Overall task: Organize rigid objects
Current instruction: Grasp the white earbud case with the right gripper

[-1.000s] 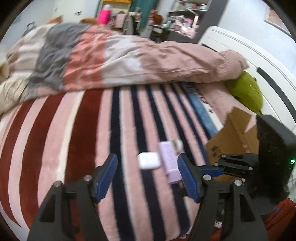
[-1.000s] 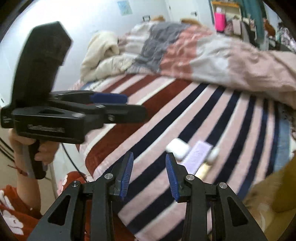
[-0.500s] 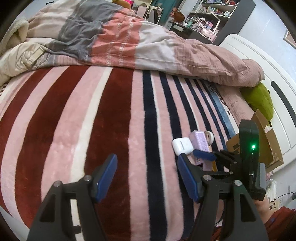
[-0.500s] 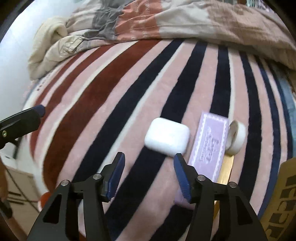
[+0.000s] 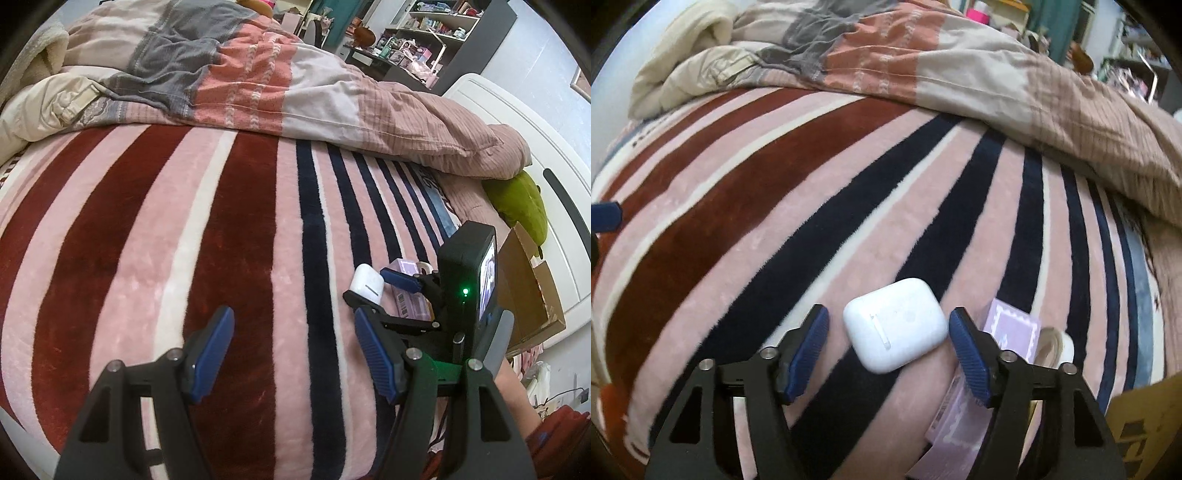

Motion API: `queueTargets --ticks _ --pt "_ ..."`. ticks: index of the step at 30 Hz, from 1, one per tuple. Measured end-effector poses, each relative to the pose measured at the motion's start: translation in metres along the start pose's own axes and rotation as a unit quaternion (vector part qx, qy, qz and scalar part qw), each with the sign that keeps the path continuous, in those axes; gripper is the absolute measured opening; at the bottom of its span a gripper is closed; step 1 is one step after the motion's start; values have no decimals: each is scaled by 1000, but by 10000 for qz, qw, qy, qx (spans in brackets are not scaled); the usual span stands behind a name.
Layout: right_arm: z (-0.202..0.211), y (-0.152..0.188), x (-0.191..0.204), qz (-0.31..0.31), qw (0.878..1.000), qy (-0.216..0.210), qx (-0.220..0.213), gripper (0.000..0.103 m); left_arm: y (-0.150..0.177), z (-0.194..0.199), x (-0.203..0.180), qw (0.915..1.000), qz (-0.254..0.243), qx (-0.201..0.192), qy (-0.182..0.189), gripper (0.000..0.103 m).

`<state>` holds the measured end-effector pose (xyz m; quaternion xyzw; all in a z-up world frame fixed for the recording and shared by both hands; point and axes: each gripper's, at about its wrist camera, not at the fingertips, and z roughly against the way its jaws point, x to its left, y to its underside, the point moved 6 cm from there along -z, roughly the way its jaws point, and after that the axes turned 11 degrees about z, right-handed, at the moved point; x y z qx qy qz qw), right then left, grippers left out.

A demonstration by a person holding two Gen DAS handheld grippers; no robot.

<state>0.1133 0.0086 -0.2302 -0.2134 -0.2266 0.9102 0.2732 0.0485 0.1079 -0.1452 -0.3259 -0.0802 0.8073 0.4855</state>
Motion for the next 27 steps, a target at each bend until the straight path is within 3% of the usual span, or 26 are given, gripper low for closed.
queueTargets --ticks 3,6,11,15,18,23,27 --pt "2 -1 3 49 9997 -208 -91 55 1 0 0 10000 -7 -2 -17 65" --pt "10 -1 11 50 9969 -750 -243 54 0 2 -2 10000 15 10 8 65" --pt "38 -6 33 405 9899 -1167 -696 54 2 4 -18 9998 -112 132 104 65" --pt "76 -16 42 577 9796 -1546 -1149 54 2 16 -44 9975 -139 178 675 64" --pt "111 -18 43 757 9735 -1539 -1512 54 1 26 -71 9945 -274 178 994 54" --pt "164 -11 21 726 9659 -1401 -2054 54 1 38 -134 9853 -647 267 1559 22" --pt "196 5 -16 525 9659 -1033 -2314 54 2 39 -189 9802 -1066 221 1651 20"
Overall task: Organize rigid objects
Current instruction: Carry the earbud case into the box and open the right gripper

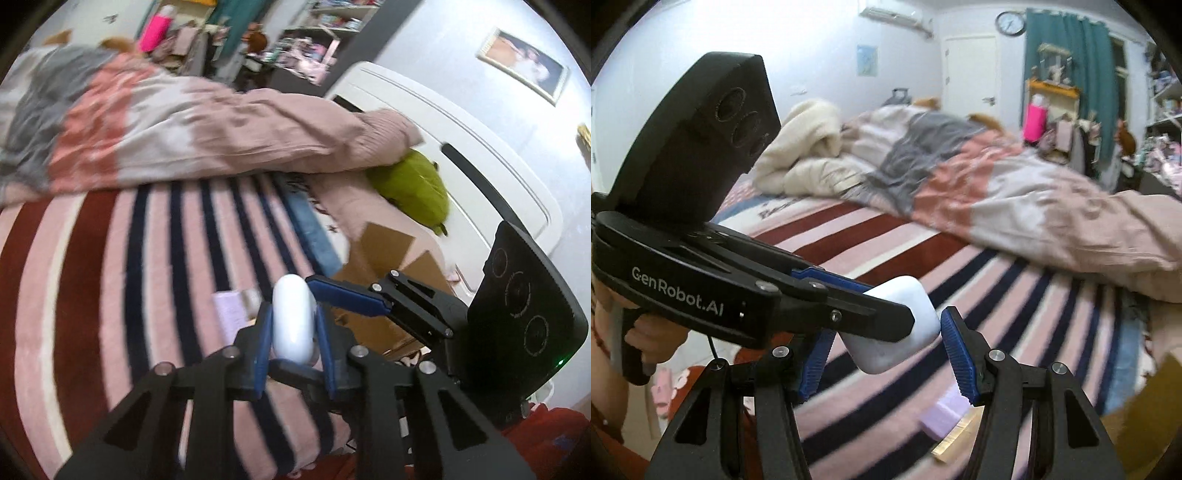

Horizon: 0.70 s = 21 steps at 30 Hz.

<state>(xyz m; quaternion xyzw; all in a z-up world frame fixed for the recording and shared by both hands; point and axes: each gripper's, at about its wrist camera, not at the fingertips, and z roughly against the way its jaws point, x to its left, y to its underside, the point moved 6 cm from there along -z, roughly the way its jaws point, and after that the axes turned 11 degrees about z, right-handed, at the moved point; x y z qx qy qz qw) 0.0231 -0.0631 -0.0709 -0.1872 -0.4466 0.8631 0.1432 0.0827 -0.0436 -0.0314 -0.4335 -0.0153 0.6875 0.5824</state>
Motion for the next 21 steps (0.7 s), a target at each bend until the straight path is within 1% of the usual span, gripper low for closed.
queueTargets --ticks 4,6,9,12,16,21 --pt "36 13 -34 -195 9992 332 -99 54 -7 -32 -50 9988 -415 225 161 20" --pt "52 21 -51 -304 9983 494 -101 54 -7 -48 -69 9974 -590 359 203 20" --pt "74 39 -80 -562 9958 723 -31 54 -4 -78 -101 9940 -853 634 276 20" --pt "91 60 -107 -901 9920 872 153 54 1 -111 -128 9892 -1026 981 363 20" --pt "107 88 -133 -1255 9855 1018 524 54 13 -142 -144 9830 -1113 1396 418 20" --pt "116 115 -147 -1613 9776 922 992 54 22 -162 -152 9780 -1147 1720 295 20"
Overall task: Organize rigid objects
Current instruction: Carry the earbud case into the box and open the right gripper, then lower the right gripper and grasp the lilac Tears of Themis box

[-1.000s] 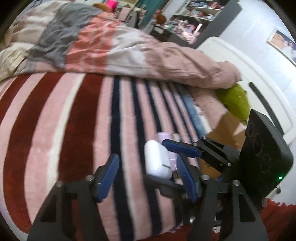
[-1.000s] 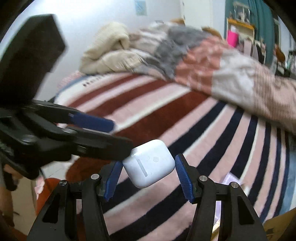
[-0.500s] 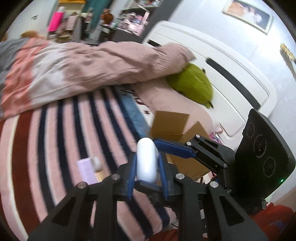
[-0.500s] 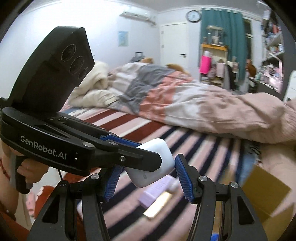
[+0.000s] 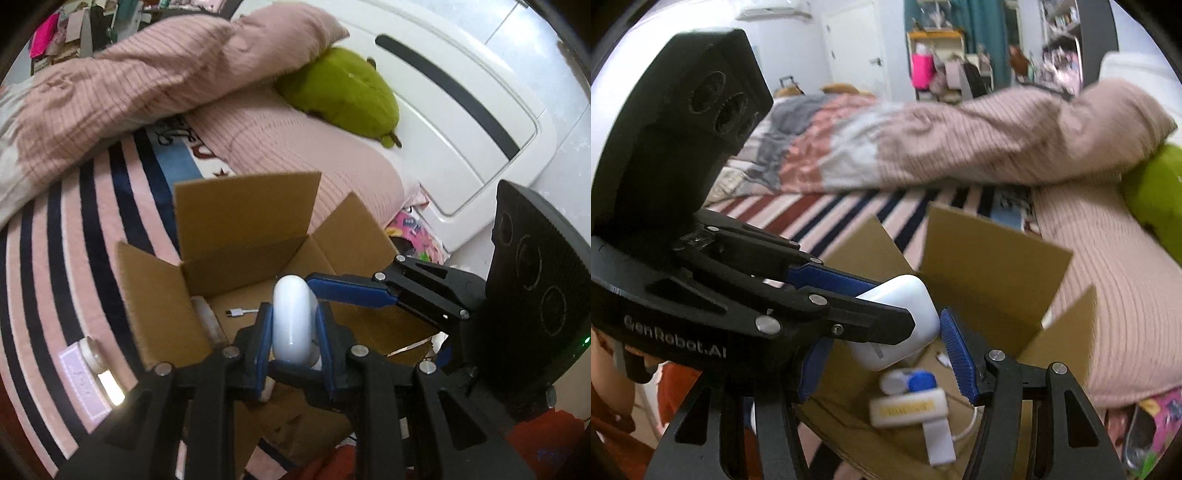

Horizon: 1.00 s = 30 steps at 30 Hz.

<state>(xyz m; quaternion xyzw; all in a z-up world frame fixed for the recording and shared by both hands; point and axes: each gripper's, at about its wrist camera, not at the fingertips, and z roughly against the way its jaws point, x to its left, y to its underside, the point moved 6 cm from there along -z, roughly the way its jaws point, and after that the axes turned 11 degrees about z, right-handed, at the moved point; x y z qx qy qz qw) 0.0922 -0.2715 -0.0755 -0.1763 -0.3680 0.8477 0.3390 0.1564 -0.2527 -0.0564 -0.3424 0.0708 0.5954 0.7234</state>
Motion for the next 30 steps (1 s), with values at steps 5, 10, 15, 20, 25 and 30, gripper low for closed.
queueTargets --ticks 5,10,15,20,25,30 --pt "-2 14 -8 -142 9991 91 388 55 0 -6 2 9999 4 102 -79 33" --pt "-2 16 -6 -107 9988 160 458 55 2 22 12 9991 -44 -248 -340 46" --pt "-2 -1 10 -2 9997 -11 258 55 7 78 46 9934 254 -902 -664 54" --pt "-6 -32 49 268 9984 -457 -179 55 29 129 94 9793 638 -1430 -1285 58" --pt "-28 -57 102 593 9930 -973 -309 55 60 160 143 9637 971 -1761 -1759 63" --pt "-64 -65 140 737 9901 -1197 -46 55 91 168 191 9538 1338 -1797 -2002 64"
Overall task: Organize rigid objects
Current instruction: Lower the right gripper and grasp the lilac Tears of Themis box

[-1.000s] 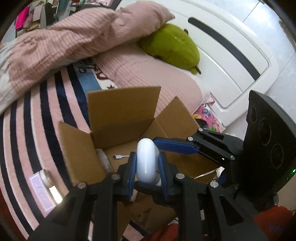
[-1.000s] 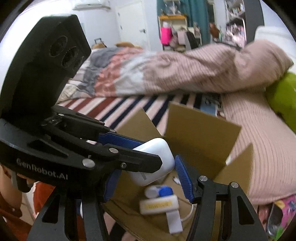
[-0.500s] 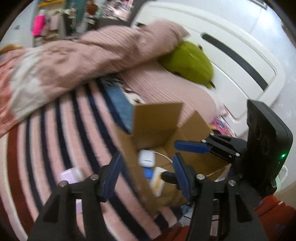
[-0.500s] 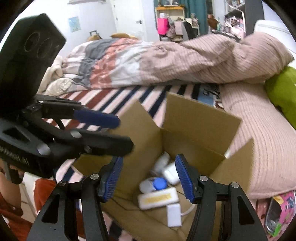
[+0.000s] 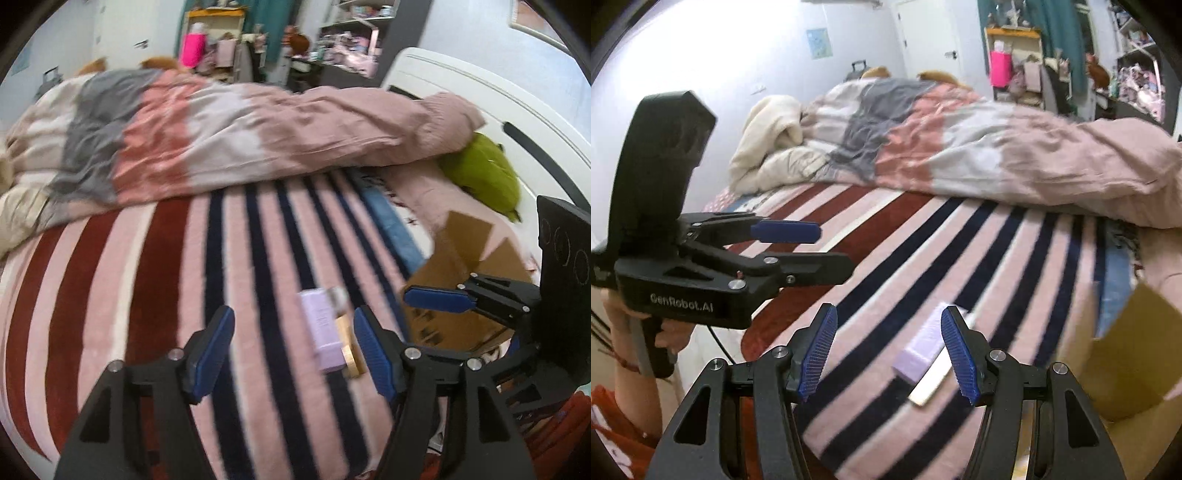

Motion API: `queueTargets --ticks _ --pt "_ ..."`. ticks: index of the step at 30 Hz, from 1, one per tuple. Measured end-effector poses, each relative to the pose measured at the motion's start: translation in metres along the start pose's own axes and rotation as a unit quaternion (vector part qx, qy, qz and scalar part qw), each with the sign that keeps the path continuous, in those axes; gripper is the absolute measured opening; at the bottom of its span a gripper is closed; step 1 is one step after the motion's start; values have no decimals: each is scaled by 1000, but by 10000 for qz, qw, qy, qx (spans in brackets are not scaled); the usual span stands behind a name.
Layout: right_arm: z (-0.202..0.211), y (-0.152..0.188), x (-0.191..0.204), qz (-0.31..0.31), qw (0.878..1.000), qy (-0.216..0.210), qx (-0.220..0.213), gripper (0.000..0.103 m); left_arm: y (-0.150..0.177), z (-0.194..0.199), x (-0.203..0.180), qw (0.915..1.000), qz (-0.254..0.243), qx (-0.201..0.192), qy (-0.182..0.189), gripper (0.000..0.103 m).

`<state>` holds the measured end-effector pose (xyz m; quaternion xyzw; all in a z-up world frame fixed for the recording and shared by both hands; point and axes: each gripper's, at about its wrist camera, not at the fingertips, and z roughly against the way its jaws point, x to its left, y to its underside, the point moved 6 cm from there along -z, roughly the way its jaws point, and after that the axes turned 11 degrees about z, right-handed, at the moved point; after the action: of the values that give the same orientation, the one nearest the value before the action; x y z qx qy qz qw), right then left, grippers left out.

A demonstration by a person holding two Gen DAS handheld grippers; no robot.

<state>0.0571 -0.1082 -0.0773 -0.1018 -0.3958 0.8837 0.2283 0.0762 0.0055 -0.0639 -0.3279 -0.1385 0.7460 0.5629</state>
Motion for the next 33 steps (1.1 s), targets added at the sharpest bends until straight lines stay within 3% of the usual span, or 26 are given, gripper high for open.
queueTargets --ticks 3,6,9,20,23,27,30,33 --pt "-26 3 9 -48 9997 -36 222 55 11 -7 25 9997 214 80 -29 64" --pt "-50 11 10 13 9986 317 423 55 21 -15 45 9992 385 128 -42 64" --pt "-72 23 6 -120 9970 405 652 55 26 -25 59 9985 507 187 -34 64" --pt "-129 60 -24 -261 9825 1239 1364 53 28 -43 78 9974 665 272 -26 65" --pt "-136 60 -20 -102 9831 1229 1353 45 27 -43 79 9973 684 268 -36 65" --pt "-140 55 -10 176 9840 1298 1207 42 29 -40 79 9973 692 250 -44 65" --pt "-143 51 4 189 9909 806 1063 39 30 -39 80 9972 699 242 -52 65" --pt "-146 50 12 201 9925 659 1013 39 30 -38 83 9969 747 241 -72 65"
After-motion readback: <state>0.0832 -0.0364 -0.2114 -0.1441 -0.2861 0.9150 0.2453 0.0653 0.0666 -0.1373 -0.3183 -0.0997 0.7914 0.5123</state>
